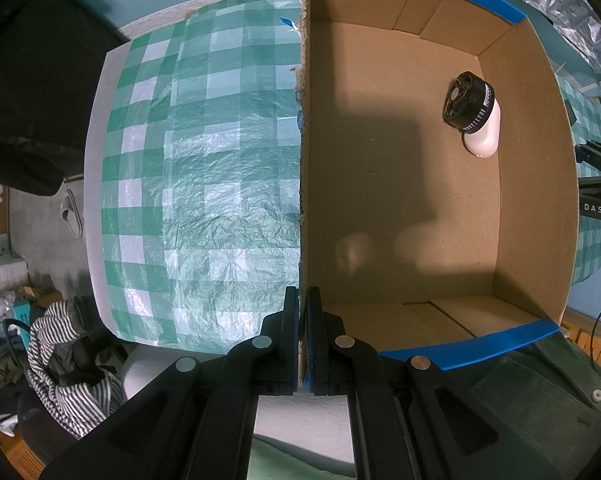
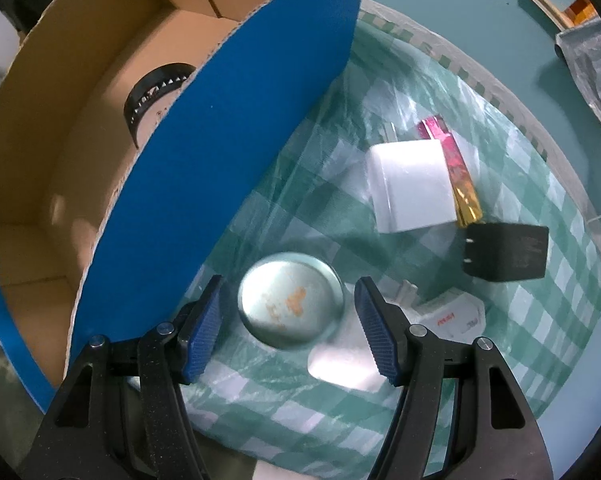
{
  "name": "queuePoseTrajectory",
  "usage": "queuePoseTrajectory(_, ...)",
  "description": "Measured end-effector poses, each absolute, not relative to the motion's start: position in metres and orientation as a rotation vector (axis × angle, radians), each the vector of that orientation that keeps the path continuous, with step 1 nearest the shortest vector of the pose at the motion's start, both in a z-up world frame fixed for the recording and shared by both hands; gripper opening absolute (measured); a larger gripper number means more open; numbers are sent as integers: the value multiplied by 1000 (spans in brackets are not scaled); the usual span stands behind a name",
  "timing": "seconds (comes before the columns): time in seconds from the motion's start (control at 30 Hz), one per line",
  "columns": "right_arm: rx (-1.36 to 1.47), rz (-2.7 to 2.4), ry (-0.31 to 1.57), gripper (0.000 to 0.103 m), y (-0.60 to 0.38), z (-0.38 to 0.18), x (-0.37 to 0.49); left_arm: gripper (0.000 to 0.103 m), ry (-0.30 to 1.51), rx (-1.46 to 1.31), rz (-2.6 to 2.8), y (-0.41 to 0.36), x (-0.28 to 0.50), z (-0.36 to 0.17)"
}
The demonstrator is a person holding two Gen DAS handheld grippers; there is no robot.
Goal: Organize rigid objects
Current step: 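Move the right gripper back toward the green tin on the cloth, then grasp the round green tin by its rim with the right gripper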
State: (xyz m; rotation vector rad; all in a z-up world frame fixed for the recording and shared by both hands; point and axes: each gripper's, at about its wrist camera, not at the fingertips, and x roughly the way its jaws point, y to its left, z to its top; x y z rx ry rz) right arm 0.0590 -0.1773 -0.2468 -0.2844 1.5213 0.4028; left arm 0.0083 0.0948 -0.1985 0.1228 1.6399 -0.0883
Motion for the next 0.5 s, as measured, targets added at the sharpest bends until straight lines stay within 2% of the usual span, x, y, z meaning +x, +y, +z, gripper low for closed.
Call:
queuePoseTrajectory(0.1,-302,393,1518,65,-174,-251,61,3,1642,119,-89,95,9,-198)
queuePoseTrajectory(0.23,-302,396,1516,57,-168,-255,64,3,1642,119,-89,95,9,-198)
queuePoseTrajectory(0.3,-297,397,1530,47,-167,-257,65,3,1643,121,-89,95,9,-198)
queuePoseTrajectory(0.5,-275,385,1537,44,-170,-261,66,3,1644,123,-93,95,9,-199)
